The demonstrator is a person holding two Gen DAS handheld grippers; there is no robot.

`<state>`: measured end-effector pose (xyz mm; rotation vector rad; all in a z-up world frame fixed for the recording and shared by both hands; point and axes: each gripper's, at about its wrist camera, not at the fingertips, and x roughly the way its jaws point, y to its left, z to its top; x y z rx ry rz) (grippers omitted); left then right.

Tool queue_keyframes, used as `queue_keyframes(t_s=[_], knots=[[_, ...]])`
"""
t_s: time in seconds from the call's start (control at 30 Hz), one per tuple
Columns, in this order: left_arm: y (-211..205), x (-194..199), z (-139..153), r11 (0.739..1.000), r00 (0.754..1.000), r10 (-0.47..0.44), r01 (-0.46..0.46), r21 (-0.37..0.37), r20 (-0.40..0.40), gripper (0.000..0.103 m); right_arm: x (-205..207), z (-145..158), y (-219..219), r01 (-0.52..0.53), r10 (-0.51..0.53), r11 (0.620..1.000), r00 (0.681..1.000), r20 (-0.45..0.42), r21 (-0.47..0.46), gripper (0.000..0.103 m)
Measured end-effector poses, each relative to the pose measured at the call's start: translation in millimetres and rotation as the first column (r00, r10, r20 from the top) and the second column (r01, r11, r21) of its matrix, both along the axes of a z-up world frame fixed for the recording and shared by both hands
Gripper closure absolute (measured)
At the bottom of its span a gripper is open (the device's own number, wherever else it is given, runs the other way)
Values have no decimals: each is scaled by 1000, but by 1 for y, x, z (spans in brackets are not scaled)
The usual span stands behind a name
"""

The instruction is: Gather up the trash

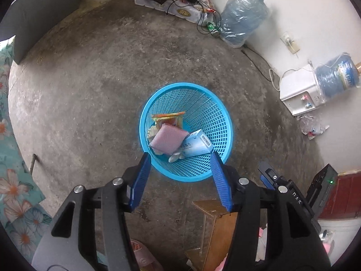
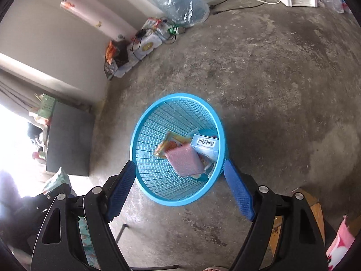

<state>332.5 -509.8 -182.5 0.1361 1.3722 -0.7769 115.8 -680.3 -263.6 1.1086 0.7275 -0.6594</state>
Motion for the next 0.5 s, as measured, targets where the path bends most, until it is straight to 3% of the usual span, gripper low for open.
queue_keyframes(t_s=[0.13,0.27,0.37,0.5], knots=[[15,-7,32,998,999,-36,37,-56,15,51,-14,24,16,26,-24,999,999,48,-45,25],[44,-23,78,990,993,-73,84,-112,94,49,-16,67,44,0,12,987,997,77,-159,25],[80,-34,120,986,978,-60,90,-144,199,46,-17,102,71,-34,57,969,995,85,-245,22],[139,-44,172,974,963,-7,67,-216,268,46,-20,151,117,-83,127,920,988,89,-383,18]])
